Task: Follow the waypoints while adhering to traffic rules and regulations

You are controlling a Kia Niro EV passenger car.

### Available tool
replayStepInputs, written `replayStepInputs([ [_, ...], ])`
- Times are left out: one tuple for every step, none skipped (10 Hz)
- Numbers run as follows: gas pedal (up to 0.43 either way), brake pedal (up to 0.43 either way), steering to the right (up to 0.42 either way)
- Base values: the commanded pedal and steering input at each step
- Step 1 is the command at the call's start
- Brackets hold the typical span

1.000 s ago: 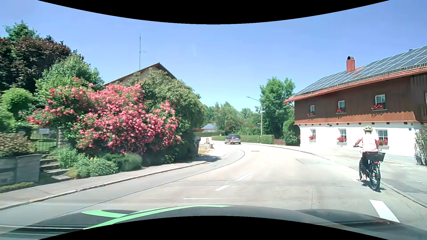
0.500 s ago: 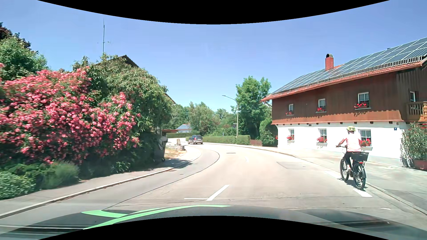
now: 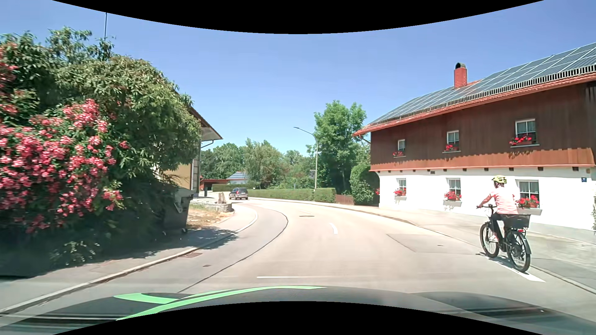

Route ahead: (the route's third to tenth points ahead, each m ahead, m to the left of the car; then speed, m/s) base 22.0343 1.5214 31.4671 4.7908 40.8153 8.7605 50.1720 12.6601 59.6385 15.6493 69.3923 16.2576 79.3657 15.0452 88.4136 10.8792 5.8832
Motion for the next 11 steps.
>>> replayStepInputs([
  [0.287, 0.000, 0.038],
  [0.287, 0.000, 0.024],
  [0.287, 0.000, 0.017],
  [0.287, 0.000, 0.006],
  [0.287, 0.000, 0.000],
  [0.287, 0.000, 0.000],
  [0.287, 0.000, -0.001],
  [0.287, 0.000, -0.003],
  [0.287, 0.000, -0.011],
  [0.287, 0.000, -0.016],
  [0.280, 0.000, -0.021],
])
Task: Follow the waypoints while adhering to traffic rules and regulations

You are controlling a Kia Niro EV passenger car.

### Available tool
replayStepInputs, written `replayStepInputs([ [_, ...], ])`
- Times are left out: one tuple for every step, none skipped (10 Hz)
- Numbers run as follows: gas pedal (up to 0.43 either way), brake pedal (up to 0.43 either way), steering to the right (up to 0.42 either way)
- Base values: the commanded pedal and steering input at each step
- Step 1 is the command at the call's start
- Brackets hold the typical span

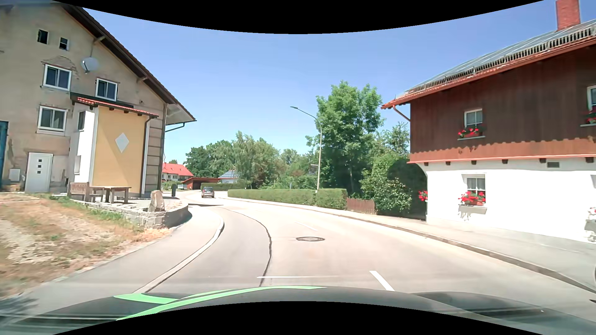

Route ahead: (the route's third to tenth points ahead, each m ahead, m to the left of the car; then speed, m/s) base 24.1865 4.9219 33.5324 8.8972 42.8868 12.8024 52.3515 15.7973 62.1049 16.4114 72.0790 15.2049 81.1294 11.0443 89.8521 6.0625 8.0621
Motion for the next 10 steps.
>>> replayStepInputs([
  [0.280, 0.000, -0.029],
  [0.280, 0.000, -0.039],
  [0.268, 0.000, -0.049],
  [0.260, 0.000, -0.060],
  [0.248, 0.000, -0.070],
  [0.248, 0.000, -0.080],
  [0.228, 0.000, -0.087],
  [0.228, 0.000, -0.088],
  [0.197, 0.000, -0.089],
  [0.197, 0.000, -0.090],
])
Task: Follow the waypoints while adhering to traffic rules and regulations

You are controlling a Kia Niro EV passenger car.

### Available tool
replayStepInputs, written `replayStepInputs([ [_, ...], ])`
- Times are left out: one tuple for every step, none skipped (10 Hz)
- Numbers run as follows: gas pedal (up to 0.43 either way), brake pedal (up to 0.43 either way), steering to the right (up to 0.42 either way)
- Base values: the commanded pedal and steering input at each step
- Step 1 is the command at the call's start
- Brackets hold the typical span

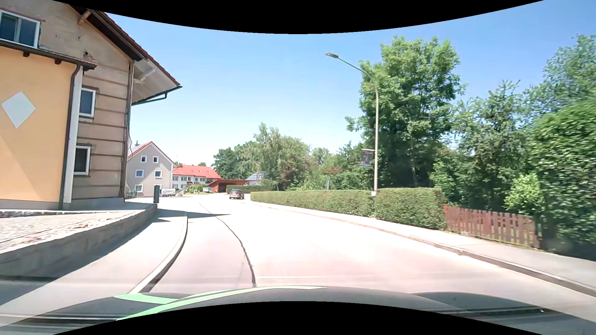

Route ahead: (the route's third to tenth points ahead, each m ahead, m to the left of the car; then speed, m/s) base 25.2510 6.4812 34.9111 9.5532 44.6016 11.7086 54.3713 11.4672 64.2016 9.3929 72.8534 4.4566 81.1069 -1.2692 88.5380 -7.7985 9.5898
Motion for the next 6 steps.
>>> replayStepInputs([
  [0.197, 0.000, -0.090],
  [0.197, 0.000, -0.091],
  [0.189, 0.000, -0.091],
  [0.189, 0.000, -0.092],
  [0.189, 0.000, -0.092],
  [0.189, 0.000, -0.092],
])
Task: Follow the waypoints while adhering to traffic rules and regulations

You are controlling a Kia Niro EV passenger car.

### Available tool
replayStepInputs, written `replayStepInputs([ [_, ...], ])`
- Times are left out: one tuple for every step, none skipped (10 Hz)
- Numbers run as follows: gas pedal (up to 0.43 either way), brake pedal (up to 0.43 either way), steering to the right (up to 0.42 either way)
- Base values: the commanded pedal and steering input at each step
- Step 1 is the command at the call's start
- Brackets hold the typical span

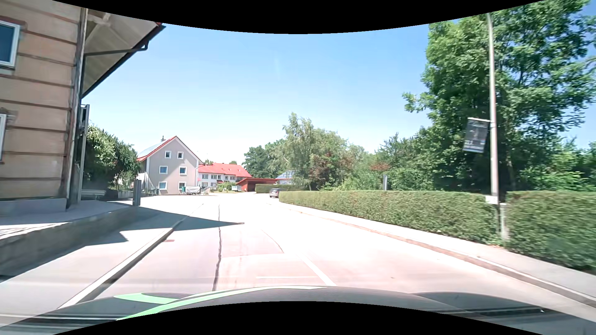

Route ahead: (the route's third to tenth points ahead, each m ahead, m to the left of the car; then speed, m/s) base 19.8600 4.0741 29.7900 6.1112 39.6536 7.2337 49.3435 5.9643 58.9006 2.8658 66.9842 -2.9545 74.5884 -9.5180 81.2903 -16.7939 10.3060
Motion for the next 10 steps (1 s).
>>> replayStepInputs([
  [0.189, 0.000, -0.092],
  [0.189, 0.000, -0.092],
  [0.177, 0.000, -0.091],
  [0.177, 0.000, -0.091],
  [0.177, 0.000, -0.089],
  [0.169, 0.000, -0.085],
  [0.169, 0.000, -0.079],
  [0.150, 0.000, -0.070],
  [0.130, 0.000, -0.054],
  [0.130, 0.000, -0.041],
])
